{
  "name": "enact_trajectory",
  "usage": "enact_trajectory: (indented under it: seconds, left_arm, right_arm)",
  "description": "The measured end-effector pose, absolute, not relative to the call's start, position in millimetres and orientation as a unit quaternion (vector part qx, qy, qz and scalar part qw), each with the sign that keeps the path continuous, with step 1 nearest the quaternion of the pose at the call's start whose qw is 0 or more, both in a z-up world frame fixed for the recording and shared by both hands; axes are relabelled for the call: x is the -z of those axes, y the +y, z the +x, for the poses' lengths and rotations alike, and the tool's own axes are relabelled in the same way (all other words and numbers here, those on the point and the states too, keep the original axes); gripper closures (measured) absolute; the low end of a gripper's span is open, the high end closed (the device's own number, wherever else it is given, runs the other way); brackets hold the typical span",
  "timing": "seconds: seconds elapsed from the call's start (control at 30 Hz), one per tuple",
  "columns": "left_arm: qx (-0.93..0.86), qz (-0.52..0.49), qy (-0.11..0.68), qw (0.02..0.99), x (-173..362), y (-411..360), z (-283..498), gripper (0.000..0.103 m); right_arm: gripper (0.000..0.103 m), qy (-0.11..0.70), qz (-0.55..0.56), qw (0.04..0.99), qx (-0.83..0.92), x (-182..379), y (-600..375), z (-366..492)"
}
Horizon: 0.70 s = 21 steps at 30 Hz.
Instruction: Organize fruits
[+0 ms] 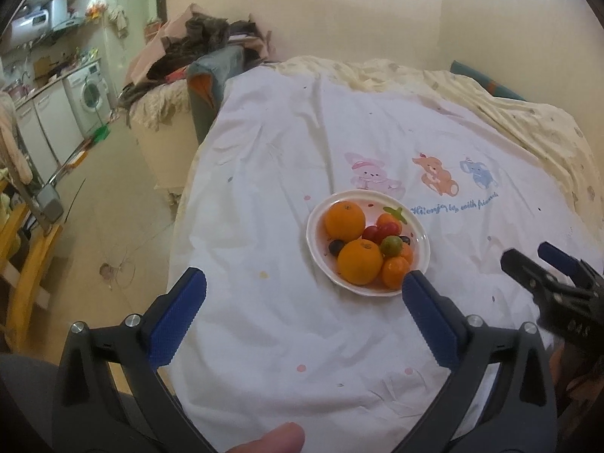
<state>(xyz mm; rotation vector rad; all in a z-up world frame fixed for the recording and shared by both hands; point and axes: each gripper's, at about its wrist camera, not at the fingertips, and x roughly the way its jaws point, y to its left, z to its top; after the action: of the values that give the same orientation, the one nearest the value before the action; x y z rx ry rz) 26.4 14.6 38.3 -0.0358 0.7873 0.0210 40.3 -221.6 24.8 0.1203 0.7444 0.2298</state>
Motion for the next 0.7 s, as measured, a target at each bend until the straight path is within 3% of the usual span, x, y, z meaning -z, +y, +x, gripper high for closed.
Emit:
enact_trajectory:
  seconds: [0.7]
  left_arm:
    - [-0.008, -0.028, 0.386, 0.922, -35.1, 10.4, 30.6, 0.001]
  right_arm:
    - [0.000, 0.371, 0.059, 0.919, -0.119, -19.3, -217.2, 42.2]
